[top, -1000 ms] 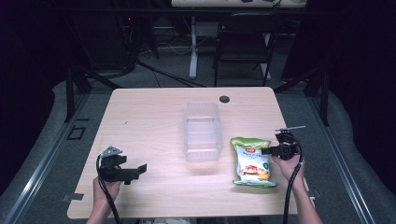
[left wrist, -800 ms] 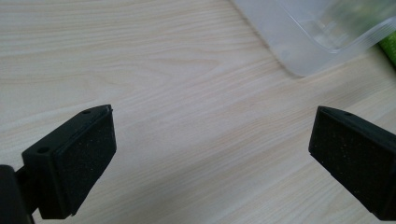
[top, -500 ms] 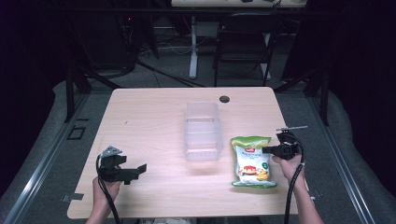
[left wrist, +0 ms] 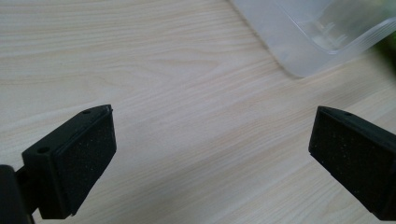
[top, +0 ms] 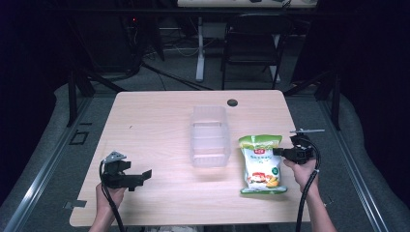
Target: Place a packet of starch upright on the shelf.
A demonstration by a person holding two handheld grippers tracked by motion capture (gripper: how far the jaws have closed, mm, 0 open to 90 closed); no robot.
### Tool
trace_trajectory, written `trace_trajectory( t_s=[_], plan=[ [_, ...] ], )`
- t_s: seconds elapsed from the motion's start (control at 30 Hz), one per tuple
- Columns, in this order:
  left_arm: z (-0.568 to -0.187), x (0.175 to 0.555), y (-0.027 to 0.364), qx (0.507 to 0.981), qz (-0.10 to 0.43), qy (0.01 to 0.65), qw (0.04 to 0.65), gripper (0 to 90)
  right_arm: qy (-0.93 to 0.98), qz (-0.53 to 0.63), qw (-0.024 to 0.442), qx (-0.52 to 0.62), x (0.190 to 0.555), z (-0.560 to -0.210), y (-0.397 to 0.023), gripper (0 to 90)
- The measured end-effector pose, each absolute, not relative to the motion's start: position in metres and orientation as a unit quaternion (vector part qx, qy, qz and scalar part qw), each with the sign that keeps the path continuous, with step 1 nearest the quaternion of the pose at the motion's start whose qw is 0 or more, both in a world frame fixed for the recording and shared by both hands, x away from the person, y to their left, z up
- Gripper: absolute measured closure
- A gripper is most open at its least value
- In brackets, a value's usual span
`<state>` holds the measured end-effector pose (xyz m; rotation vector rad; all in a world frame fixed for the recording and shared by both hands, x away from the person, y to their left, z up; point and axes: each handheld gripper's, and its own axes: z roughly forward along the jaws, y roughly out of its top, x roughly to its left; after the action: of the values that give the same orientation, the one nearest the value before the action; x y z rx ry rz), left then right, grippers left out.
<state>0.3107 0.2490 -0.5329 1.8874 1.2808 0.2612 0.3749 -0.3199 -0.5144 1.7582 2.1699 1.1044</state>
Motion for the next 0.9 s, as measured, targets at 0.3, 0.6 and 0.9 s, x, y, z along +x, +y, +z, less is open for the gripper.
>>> trace_trajectory(
  t_s=[0.3, 0.6, 0.9],
  plan=[
    [-0.533, 0.311, 0.249, 0.750, 0.104, 0.509, 0.410, 0.9, 0.723, 0.377, 0.084, 0.573, 0.369, -0.502, -0.317, 89.8],
    [-0.533, 0.311, 0.249, 0.750, 0.104, 0.509, 0.411, 0.9, 0.723, 0.389, 0.097, 0.562, 0.363, -0.489, -0.315, 90.0],
    [-0.533, 0.311, 0.249, 0.750, 0.104, 0.508, 0.410, 0.9, 0.725, 0.399, 0.114, 0.550, 0.355, -0.474, -0.312, 90.0]
  ],
)
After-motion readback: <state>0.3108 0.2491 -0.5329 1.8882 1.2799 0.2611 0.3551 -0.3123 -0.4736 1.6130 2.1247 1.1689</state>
